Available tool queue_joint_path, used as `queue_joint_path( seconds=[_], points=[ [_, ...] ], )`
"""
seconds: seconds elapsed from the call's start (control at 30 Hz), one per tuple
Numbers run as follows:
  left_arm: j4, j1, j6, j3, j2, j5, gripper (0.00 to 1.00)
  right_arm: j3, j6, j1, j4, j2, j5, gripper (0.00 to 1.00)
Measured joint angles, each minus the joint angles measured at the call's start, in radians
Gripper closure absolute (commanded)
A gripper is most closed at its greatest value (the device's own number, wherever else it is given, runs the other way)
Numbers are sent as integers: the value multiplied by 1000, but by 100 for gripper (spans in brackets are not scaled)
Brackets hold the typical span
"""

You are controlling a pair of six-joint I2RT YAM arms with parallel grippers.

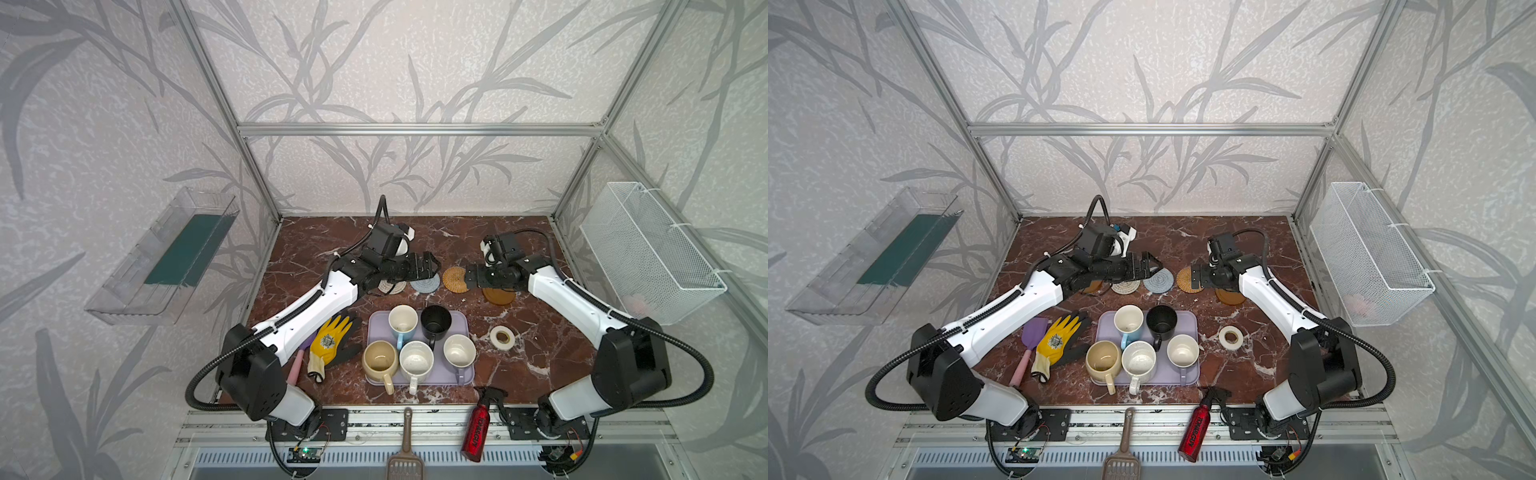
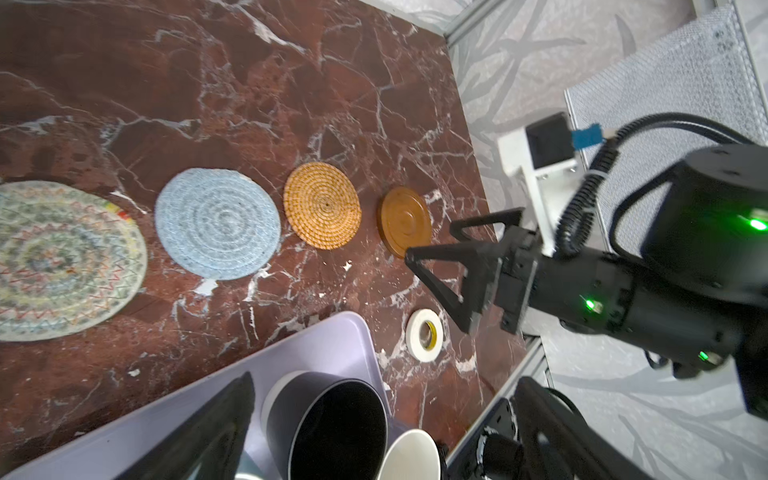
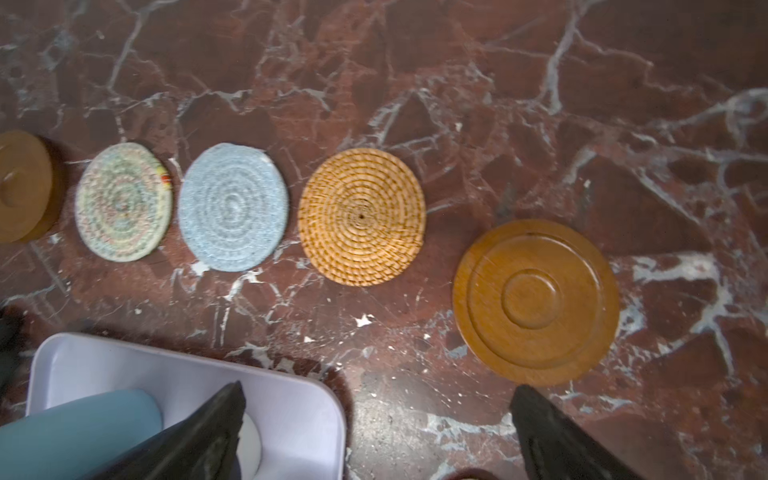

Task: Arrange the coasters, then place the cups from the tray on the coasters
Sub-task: 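Raise the right gripper and move it over the large wooden coaster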

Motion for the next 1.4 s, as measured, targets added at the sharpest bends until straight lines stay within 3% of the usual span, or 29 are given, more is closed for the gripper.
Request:
queue_joint_path(
  seconds=[0.23,0.47,0.83,1.4],
  points=[
    [-35,-67,26,77,55,9,1,-96,13,-135,21,-2,4,1],
    [-97,-110,52,162,153,-7,1,-155,16,-200,46,-2,-3,0],
    [-124,-116,63,203,178,0,1,-163,2,-301,96,71,-61,33],
    [-61,-123,45,204,215,-8,1,-119,-37,-317,117,214,-94,46]
  ],
)
